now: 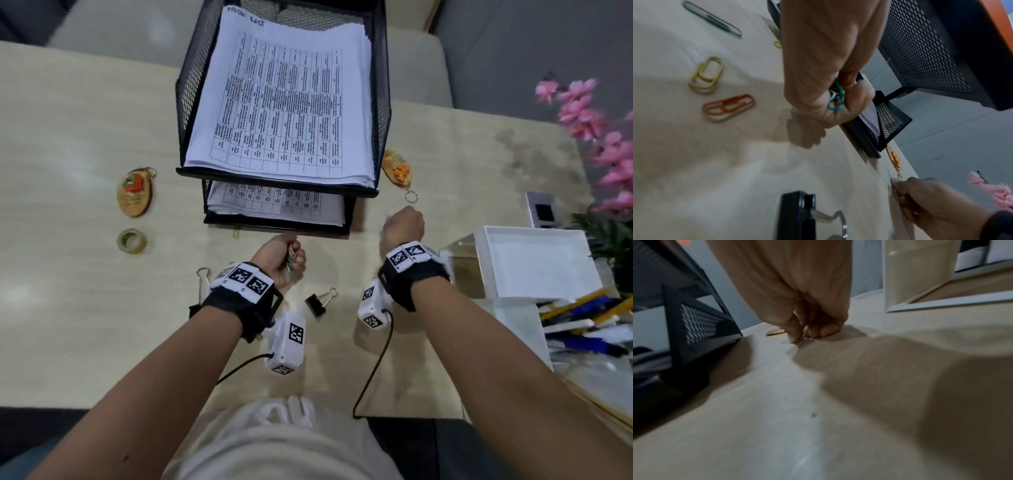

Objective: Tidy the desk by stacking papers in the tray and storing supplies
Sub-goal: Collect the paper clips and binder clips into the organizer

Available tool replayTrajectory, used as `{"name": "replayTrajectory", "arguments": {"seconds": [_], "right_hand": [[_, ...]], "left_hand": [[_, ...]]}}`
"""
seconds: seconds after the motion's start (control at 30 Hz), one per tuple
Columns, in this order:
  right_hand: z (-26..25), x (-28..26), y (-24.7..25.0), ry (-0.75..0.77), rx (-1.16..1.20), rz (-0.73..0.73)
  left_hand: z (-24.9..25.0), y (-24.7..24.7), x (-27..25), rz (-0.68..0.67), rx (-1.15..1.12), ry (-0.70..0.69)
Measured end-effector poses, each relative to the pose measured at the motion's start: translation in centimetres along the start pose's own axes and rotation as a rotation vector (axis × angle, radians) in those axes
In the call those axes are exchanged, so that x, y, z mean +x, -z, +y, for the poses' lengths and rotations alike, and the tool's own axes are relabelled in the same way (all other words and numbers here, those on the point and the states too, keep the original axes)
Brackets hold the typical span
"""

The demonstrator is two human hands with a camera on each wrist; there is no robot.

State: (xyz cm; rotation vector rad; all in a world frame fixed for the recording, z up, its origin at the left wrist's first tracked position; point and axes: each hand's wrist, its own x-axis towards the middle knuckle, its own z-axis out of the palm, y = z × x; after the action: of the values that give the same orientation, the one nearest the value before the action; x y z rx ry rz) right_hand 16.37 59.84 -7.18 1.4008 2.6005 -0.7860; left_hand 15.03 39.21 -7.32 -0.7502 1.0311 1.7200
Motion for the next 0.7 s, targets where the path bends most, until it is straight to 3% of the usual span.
{"name": "replayTrajectory", "arguments": {"seconds": [0.2, 0.33, 0.5, 0.6, 0.7], "right_hand": [[0.3, -4.7, 0.2, 0.027, 0.136, -0.028], [-1.1, -11.7, -1.5, 0.206, 0.305, -0.063], [-5.3, -16.3, -5.6, 0.521, 0.202, -0.261], [-7.5, -17.3, -7.4, 0.708, -0.015, -0.324], [-8.9, -17.3, -8.3, 0.779, -0.178, -0.345]], "left_hand": [[0.6, 1.6, -1.1, -0.013, -0.059, -0.016], [2.9, 5.0, -2.5, -0.015, -0.149, -0.072], [5.4, 9.1, -4.5, 0.061, -0.193, -0.148], [6.3, 10.8, -5.5, 0.099, -0.164, -0.183], [6.9, 12.5, -6.3, 0.151, -0.13, -0.215]]}}
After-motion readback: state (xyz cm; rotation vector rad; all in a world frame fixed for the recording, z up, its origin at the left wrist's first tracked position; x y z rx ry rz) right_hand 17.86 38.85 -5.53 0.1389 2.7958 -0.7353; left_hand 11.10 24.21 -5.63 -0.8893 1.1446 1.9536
